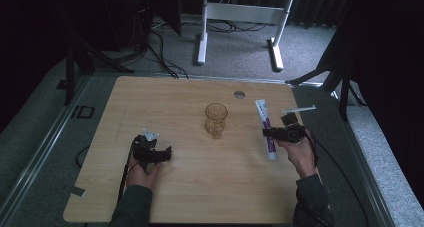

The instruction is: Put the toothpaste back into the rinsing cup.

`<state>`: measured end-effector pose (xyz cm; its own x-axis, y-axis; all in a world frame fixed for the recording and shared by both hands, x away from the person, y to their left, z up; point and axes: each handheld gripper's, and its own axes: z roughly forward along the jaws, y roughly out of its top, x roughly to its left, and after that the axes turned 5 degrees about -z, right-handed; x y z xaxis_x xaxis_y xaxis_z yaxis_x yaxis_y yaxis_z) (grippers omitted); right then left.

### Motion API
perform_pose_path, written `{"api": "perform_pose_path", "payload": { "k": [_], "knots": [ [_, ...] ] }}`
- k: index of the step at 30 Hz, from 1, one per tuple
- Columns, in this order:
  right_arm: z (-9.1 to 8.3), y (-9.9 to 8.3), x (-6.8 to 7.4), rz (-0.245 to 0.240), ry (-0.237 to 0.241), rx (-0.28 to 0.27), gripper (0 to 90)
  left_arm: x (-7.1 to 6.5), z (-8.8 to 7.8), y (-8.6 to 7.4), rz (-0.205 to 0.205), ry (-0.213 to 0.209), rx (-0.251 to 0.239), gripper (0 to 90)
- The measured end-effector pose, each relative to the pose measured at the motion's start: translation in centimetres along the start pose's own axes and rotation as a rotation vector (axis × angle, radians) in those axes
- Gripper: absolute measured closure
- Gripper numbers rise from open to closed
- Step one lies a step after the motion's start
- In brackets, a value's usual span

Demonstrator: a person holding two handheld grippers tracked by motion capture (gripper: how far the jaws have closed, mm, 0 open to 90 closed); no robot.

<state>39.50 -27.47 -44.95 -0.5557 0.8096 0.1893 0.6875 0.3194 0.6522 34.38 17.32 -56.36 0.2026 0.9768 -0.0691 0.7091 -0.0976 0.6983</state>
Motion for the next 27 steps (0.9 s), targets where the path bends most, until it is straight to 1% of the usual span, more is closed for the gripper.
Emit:
{"api": "perform_pose_path", "payload": {
  "k": [4,15,20,27],
  "knots": [
    [0.0,0.4,0.1,-0.010,0.010,-0.008,75.1,0.0,0.0,0.0,0.000,0.000,0.000,9.7],
    [0.1,1.1,0.3,-0.017,0.004,-0.031,75.1,0.0,0.0,0.0,0.000,0.000,-0.001,9.7],
    [-0.1,1.4,0.3,-0.020,0.004,-0.056,75.1,0.0,0.0,0.0,0.001,0.001,0.000,9.8],
    [-0.3,1.9,0.3,-0.011,0.004,-0.092,75.1,-0.1,0.0,0.0,0.002,-0.001,0.000,9.7]
  ]
}}
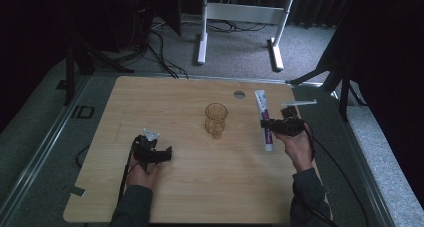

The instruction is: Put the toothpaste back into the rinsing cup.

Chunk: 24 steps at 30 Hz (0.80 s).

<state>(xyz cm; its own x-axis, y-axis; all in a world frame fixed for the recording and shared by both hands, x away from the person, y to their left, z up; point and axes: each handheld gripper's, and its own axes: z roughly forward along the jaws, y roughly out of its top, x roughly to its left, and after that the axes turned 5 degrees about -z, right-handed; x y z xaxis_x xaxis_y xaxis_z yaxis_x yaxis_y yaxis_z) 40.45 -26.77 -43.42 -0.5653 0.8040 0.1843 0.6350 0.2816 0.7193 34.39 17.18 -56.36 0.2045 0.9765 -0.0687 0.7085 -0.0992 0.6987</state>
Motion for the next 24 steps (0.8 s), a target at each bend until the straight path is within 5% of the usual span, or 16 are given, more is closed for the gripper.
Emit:
{"api": "perform_pose_path", "payload": {
  "k": [24],
  "knots": [
    [0.0,1.7,0.1,-0.008,-0.007,-0.085,75.0,0.0,0.0,0.0,0.002,-0.001,0.001,9.7]
  ]
}}
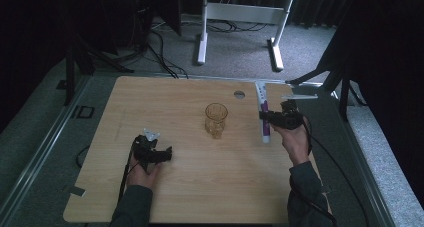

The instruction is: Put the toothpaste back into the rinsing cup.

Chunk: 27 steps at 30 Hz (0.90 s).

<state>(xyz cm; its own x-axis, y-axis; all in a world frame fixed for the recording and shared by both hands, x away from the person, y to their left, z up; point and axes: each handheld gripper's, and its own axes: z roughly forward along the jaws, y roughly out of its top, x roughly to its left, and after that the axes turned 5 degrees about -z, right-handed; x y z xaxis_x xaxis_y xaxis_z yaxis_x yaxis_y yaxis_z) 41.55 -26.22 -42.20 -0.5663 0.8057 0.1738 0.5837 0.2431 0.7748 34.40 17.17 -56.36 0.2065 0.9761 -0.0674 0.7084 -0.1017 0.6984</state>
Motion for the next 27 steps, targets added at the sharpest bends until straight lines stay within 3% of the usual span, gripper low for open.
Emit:
{"api": "perform_pose_path", "payload": {
  "k": [27],
  "knots": [
    [1.4,1.9,0.4,0.003,-0.009,-0.060,75.1,-0.1,0.0,0.0,0.000,-0.002,0.000,9.8]
  ]
}}
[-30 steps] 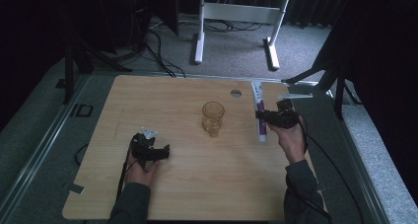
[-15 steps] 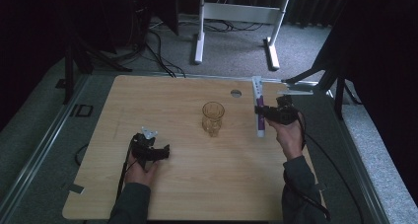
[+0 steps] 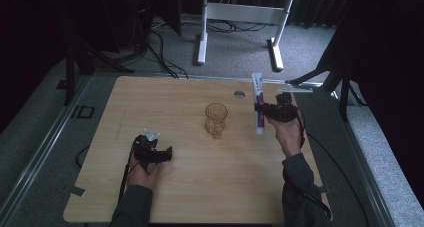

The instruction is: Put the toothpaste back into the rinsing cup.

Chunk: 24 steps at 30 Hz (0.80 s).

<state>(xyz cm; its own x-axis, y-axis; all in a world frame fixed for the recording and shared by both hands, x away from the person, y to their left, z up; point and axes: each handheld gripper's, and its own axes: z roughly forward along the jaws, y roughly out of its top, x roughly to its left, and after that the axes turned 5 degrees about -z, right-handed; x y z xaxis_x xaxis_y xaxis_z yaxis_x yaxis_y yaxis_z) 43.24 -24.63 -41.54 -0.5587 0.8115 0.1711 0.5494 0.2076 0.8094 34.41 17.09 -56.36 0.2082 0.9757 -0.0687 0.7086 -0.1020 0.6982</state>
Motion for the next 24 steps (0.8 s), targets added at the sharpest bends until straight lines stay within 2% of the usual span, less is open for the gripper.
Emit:
{"api": "perform_pose_path", "payload": {
  "k": [5,9,24],
  "knots": [
    [0.2,0.2,0.0,-0.004,-0.004,-0.017,75.1,0.0,0.0,0.0,0.000,0.000,0.000,9.7],
    [0.2,0.2,-0.1,-0.001,0.011,-0.044,75.1,0.0,0.0,0.0,0.000,0.000,0.000,9.7],
    [1.3,0.6,0.3,-0.006,0.016,-0.083,75.1,0.0,0.0,0.1,0.004,-0.002,0.003,9.7]
  ]
}}
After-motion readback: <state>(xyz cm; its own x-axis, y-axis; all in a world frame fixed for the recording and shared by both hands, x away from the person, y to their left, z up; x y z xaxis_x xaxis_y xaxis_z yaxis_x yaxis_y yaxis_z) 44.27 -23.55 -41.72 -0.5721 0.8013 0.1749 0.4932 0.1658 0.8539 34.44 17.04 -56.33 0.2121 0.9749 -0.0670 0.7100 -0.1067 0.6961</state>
